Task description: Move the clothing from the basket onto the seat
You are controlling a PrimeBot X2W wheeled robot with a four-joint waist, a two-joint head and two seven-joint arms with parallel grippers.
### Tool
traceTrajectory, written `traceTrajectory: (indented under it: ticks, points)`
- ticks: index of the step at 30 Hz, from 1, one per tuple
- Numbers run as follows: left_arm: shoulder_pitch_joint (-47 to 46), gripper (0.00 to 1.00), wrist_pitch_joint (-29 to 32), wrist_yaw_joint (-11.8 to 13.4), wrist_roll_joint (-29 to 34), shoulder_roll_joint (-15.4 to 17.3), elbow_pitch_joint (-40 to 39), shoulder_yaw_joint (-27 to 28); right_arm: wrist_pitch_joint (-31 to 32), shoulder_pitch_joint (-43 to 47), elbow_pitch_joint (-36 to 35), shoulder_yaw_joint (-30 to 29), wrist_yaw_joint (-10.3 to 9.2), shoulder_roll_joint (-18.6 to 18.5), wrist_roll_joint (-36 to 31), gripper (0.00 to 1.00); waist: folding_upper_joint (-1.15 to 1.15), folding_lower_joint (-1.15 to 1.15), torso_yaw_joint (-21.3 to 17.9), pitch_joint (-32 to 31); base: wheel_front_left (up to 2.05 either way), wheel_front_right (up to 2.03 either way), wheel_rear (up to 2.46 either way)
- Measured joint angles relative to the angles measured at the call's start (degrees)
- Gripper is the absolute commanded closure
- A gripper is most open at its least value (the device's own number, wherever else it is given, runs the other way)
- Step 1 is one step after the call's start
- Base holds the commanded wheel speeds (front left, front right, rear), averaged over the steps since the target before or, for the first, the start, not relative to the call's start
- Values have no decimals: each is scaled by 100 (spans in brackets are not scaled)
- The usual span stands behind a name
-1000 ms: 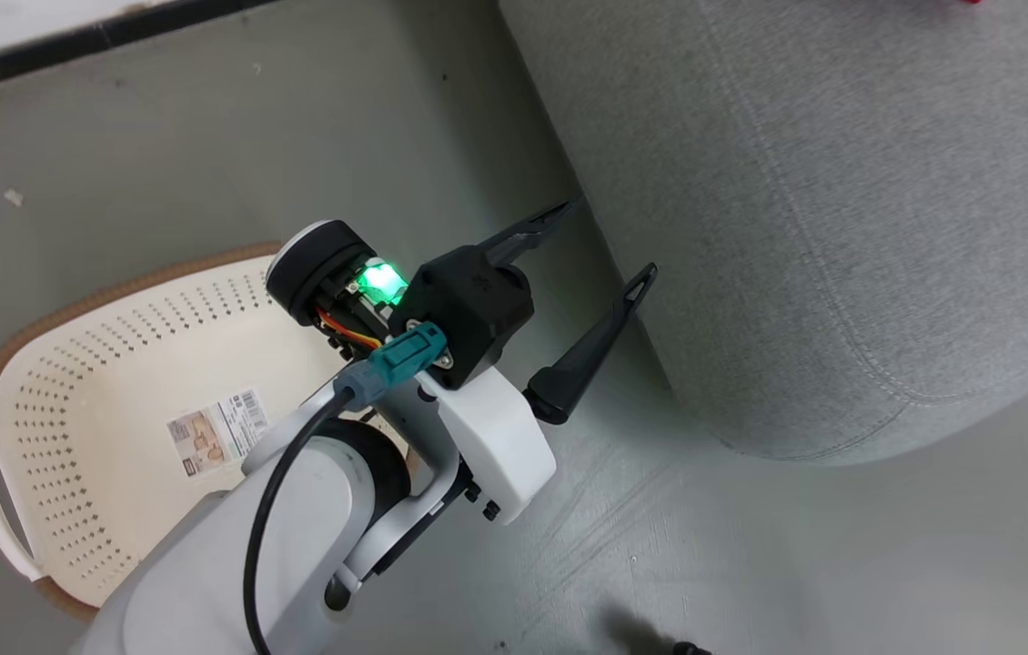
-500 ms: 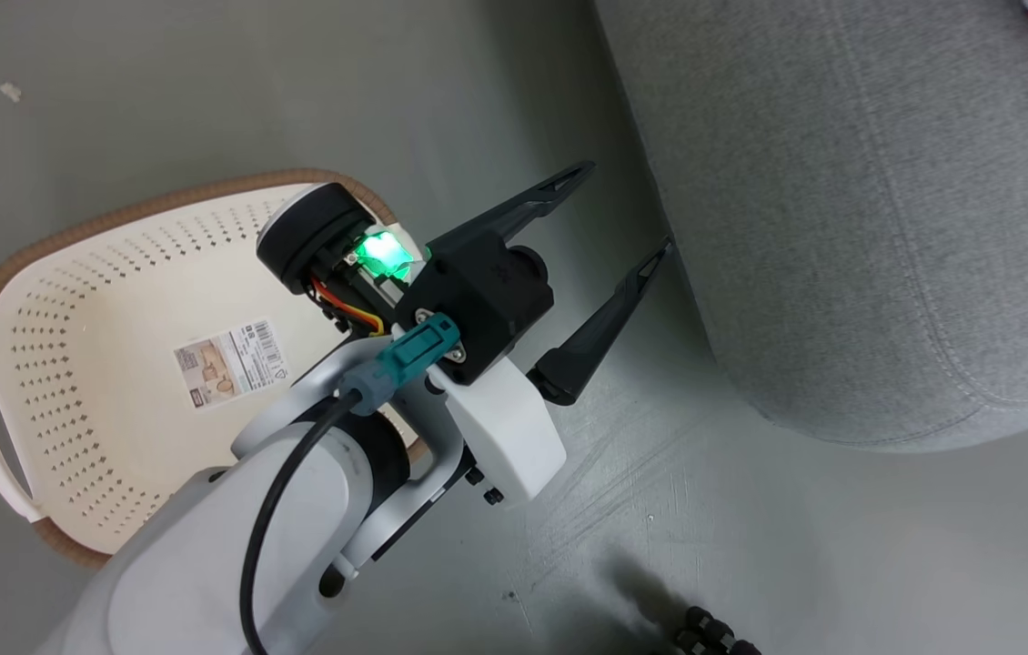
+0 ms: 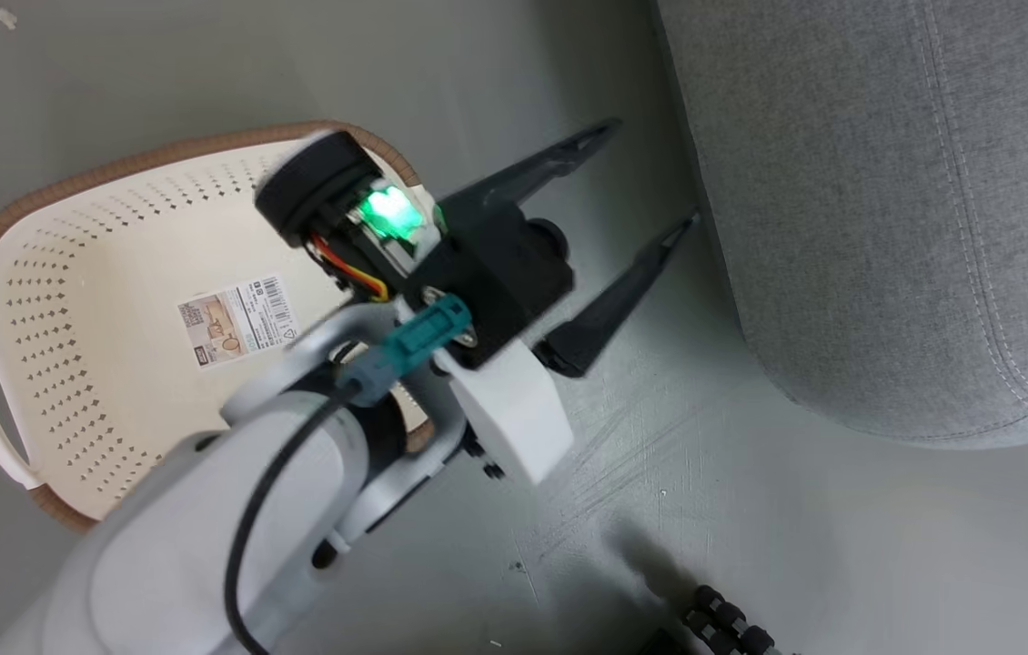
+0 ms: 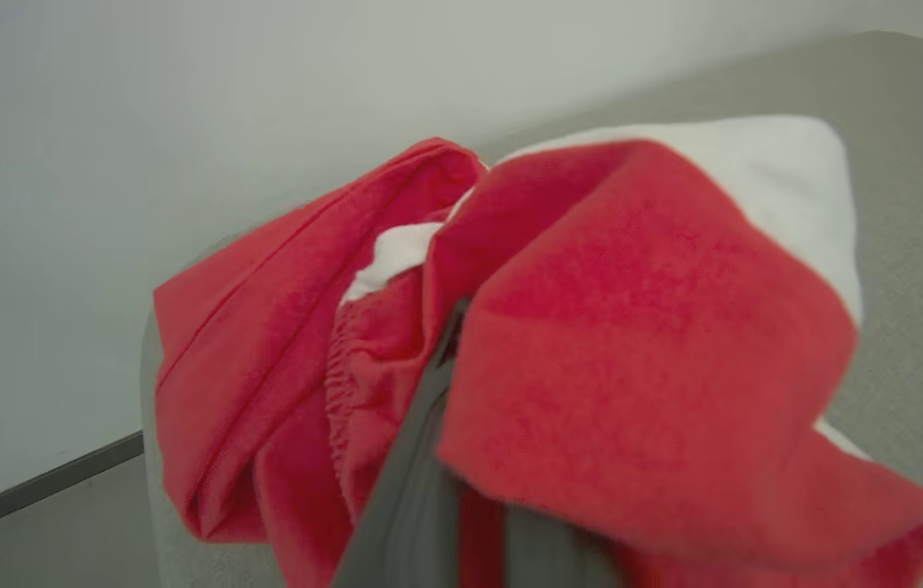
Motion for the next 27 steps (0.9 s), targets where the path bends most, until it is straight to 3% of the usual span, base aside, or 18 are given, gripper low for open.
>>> traceTrajectory:
  ticks: [3,4,6,7,27]
  points:
    - [-15,0,-21,0,34,71,21,78,0,19,59,33,1,53,-142,44,0,0,-19,2,0,0,0]
    - [-25,0,-67,-21,42,125,46,101,-10,47,62,58,1,97,-277,27,0,0,-47,-9,0,0,0]
    - [-26,0,-70,-35,42,135,60,107,-16,72,49,63,1,96,-344,4,0,0,-61,-16,0,0,0]
    - [-26,0,-71,-54,42,136,75,110,-48,105,43,62,1,93,-378,0,0,0,-75,-25,0,0,0]
    - [-102,0,-545,-125,33,162,300,372,-511,1092,-490,69,1,568,-738,0,0,0,-233,-432,0,0,0]
